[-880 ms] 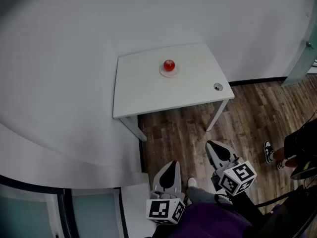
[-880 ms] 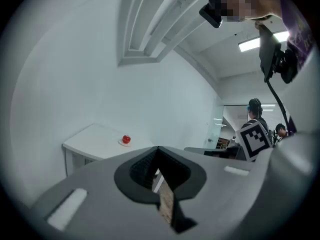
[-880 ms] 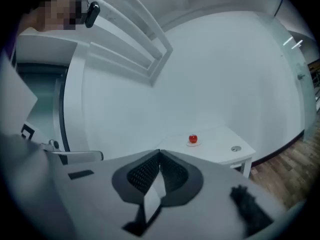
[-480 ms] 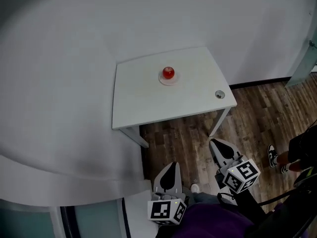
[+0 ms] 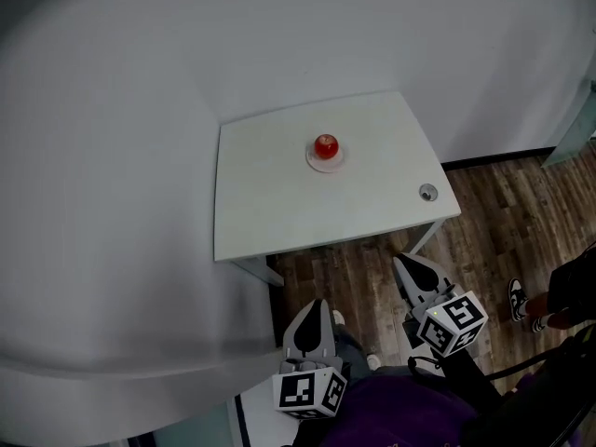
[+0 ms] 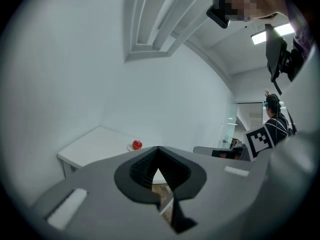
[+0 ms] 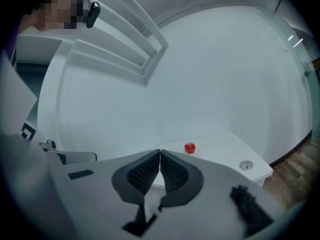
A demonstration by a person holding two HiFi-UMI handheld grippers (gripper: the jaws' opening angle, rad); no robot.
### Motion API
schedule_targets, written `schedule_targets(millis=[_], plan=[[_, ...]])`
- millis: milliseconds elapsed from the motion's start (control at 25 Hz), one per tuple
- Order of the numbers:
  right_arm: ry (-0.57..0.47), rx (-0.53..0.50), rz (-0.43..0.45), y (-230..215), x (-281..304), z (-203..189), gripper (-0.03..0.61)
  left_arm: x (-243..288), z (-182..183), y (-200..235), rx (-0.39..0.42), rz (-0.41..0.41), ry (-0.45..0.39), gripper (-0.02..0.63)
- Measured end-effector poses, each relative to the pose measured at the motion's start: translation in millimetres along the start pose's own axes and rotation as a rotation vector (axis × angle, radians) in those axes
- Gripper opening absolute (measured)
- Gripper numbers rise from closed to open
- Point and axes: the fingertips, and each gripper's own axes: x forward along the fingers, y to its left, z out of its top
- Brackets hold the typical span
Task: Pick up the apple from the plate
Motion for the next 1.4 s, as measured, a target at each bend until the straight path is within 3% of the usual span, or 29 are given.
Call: schedule_targets(millis=[400, 720, 1040, 1400], plan=[[0.0, -0.01, -0.015, -23.4, 119.1, 28.3, 0.011, 104.2, 47.2, 63.0, 0.024, -0.053, -0.008, 0.005], [0.022, -0.003, -0.047, -38.6, 182.1, 31.9, 0.011, 153.3, 60.6, 105.9, 0.008, -0.064, 0.005, 0.005], [0.057, -0.001, -0.06, -63.5, 215.4, 31.1, 0.012, 184.2, 54.6, 128.9, -0.037, -0.02, 0.039, 0.005], [0.106, -0.009, 0.016, -113.7, 267.1, 42.5, 0.012, 240.0, 69.9, 131.3, -0.031, 0.069, 0.012, 0.005]])
